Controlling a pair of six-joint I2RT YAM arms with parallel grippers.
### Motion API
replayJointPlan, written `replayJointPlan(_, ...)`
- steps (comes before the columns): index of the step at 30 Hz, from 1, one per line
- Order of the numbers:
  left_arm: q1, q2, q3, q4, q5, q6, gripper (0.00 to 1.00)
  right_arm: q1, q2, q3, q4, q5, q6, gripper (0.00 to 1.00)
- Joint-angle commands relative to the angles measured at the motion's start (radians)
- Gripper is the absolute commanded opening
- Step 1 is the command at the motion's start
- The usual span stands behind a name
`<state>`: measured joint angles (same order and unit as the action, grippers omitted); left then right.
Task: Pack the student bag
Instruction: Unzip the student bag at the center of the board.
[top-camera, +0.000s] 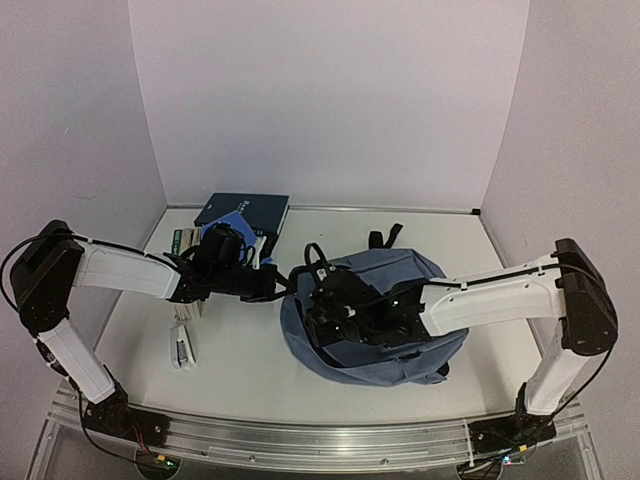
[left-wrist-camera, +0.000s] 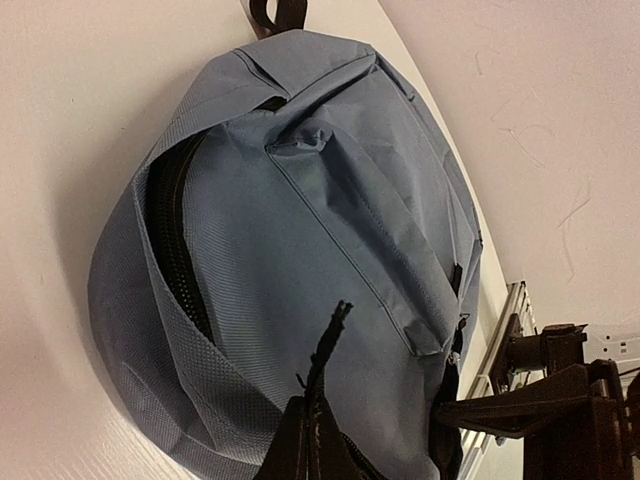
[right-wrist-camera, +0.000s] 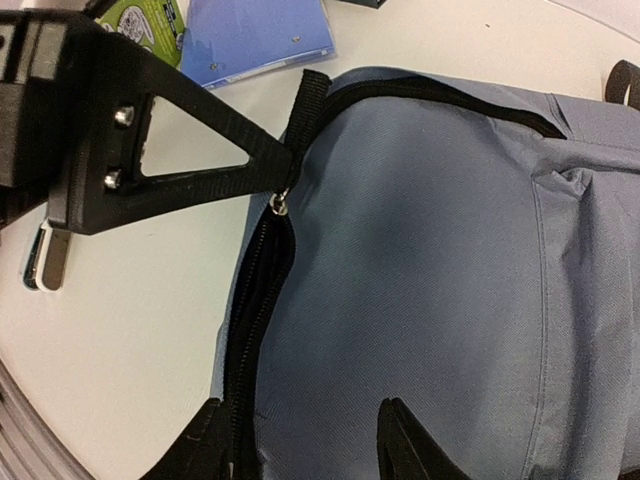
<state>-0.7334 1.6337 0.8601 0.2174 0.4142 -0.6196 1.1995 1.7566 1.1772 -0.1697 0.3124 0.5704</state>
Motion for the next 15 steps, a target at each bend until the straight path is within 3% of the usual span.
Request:
replayJointPlan(1, -0.010, -0.064, -0.010, 0.037, -0.010, 0.008, 0.00, -0.002, 0.044, 0.054, -0.034, -0.004, -0.023, 0.44)
replayJointPlan(11, -0.010, -0.074, -0.015, 0.036, -0.011, 0.012, 0.00, -0.010, 0.155, 0.091, -0.028, -0.044, -0.025, 0.46)
replayJointPlan(15, -0.011, -0.074, -0.018, 0.036, -0.011, 0.011, 0.00, -0.012, 0.201, 0.114, 0.005, -0.100, -0.048, 0.62)
